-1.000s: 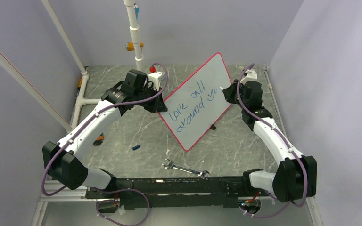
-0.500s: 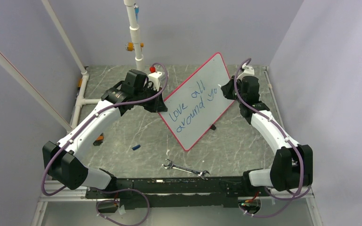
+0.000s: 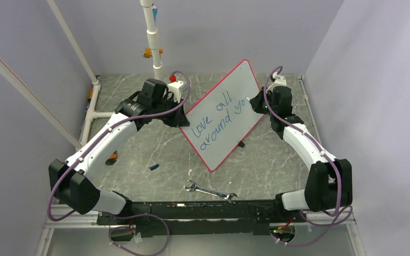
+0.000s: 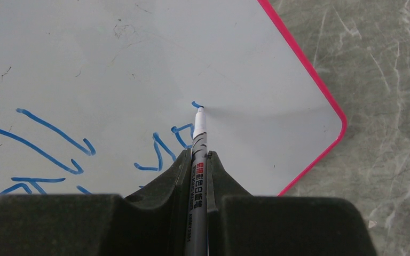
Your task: Write a sentence on the whiteboard
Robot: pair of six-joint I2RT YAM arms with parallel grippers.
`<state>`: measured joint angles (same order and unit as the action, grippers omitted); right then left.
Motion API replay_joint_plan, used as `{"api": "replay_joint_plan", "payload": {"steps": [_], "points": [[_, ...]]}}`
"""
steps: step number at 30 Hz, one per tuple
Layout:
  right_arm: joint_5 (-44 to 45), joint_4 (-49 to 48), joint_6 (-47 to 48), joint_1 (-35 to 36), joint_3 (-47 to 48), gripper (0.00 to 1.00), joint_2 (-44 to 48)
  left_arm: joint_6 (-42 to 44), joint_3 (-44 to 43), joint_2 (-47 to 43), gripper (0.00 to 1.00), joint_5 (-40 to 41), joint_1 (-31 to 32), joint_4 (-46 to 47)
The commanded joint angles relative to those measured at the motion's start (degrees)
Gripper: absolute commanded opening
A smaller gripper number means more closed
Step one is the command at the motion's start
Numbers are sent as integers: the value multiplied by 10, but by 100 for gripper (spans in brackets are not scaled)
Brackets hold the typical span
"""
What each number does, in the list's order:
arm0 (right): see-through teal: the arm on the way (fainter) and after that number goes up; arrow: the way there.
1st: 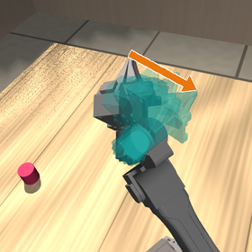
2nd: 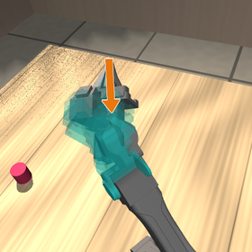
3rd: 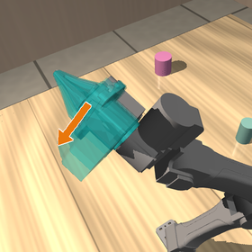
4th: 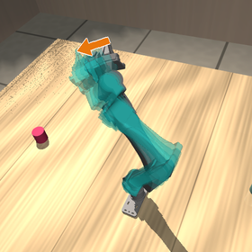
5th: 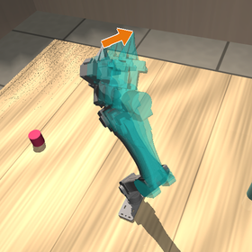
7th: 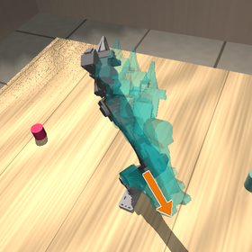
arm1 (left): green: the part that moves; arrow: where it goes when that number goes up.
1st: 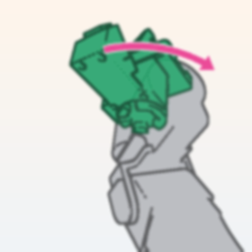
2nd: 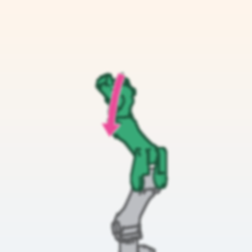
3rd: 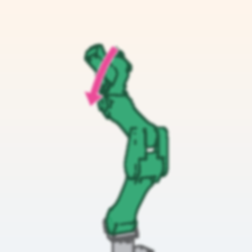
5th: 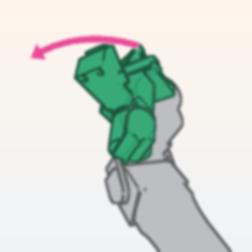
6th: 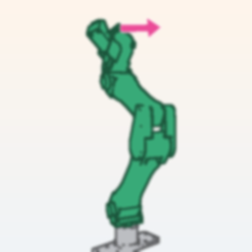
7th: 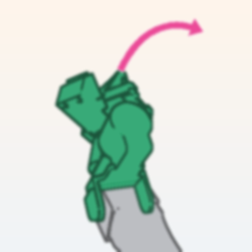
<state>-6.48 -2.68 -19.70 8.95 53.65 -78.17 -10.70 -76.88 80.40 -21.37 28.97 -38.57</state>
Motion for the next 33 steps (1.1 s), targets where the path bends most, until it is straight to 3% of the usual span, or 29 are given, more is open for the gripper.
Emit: {"api": "replay_joint_plan", "payload": {"steps": [1, 15, 33], "points": [[-15, -21, -3, -1, 6, 0, -2, 100, 18, 34, 0, 205, -4, -85], [-6, -21, -4, -1, -23, 0, 3, 100, 19, 34, 0, 204, -4, -85], [3, -11, -6, -10, 22, 0, -23, 100, 19, 38, 0, 205, -4, -85]]}}
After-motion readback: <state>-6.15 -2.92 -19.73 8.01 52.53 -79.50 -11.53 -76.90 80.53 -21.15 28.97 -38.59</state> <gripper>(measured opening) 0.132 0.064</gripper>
